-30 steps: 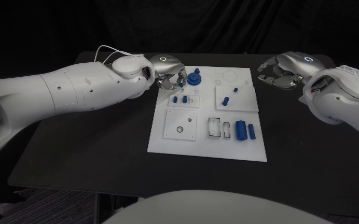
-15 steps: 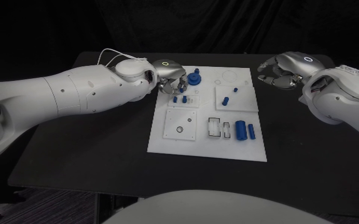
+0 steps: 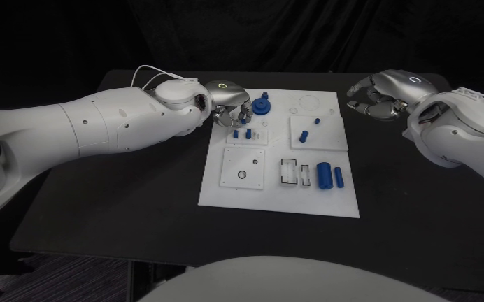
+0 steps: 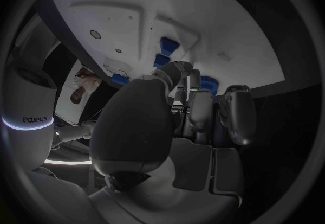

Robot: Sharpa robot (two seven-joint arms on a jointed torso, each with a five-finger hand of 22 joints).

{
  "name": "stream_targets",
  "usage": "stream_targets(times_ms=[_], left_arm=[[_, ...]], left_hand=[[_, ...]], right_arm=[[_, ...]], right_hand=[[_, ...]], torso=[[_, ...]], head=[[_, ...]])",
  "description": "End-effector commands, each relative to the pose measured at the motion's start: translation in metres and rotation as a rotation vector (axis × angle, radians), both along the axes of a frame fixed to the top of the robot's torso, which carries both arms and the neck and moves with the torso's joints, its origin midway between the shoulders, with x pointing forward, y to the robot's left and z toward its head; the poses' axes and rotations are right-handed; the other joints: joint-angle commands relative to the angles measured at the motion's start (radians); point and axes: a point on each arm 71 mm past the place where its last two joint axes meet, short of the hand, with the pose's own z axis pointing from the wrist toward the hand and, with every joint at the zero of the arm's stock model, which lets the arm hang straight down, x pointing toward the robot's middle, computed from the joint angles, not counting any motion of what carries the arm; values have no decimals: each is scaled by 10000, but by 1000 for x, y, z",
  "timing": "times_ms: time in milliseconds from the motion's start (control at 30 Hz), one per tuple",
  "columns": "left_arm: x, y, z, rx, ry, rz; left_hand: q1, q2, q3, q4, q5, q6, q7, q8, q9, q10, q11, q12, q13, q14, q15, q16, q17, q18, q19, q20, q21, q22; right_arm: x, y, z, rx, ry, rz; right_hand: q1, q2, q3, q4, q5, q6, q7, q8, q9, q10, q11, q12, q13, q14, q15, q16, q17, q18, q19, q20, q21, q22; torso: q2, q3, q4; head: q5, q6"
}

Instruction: Assemble the parts on the task board

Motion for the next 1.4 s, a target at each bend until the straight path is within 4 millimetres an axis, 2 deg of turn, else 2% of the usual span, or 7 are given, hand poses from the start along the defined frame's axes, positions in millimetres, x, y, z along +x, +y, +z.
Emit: stream_targets(times_ms=[33,700,900,1400], left_arm=[[-2,-1,-1,-78,-50,-55],[-2,0,4,-483,-614,-16],[-1,-2,5,-575,-763,-33],[2,-6,0,-262,-394,119]], left_hand=[[-33,81,12,-72,41,-51,37,-27,4,98,7,-52,-8,-56,-16,-43,-11,-79,-23,8,-18,1725],[-25,72,21,-119,59,-8,50,-47,6,220,11,-42,3,-48,-25,-56,-22,-89,4,9,23,1740],[-16,78,29,-137,65,11,54,-53,5,275,8,-29,12,-18,-30,-32,29,-86,-3,8,10,1736],[-7,54,38,-179,53,-12,69,-101,-11,330,22,-35,19,-30,-33,-65,-28,-82,-11,5,-7,1732]], right_arm=[[-1,-1,-1,-4,-15,-63],[-1,-1,-1,-14,7,-67],[0,-1,-2,-19,17,-76],[-1,0,-2,-12,18,-61]], right_hand=[[33,55,54,-28,30,94,-9,-17,-12,1041,5,26,2634,1047,11,29,2635,159,-27,-51,-57,1586],[33,55,54,-28,30,94,-9,-17,-12,1041,5,26,2634,1047,11,29,2635,159,-27,-51,-57,1586],[33,55,54,-28,30,94,-9,-17,-12,1041,5,26,2634,1047,11,29,2635,159,-27,-51,-57,1586],[33,55,54,-28,30,94,-9,-17,-12,1041,5,26,2634,1047,11,29,2635,159,-27,-51,-57,1586]], torso=[[2,3,-4],[-3,-9,26],[5,-5,4],[9,6,1]], head=[[2,-2],[-34,-2],[-27,-2],[-19,-2]])
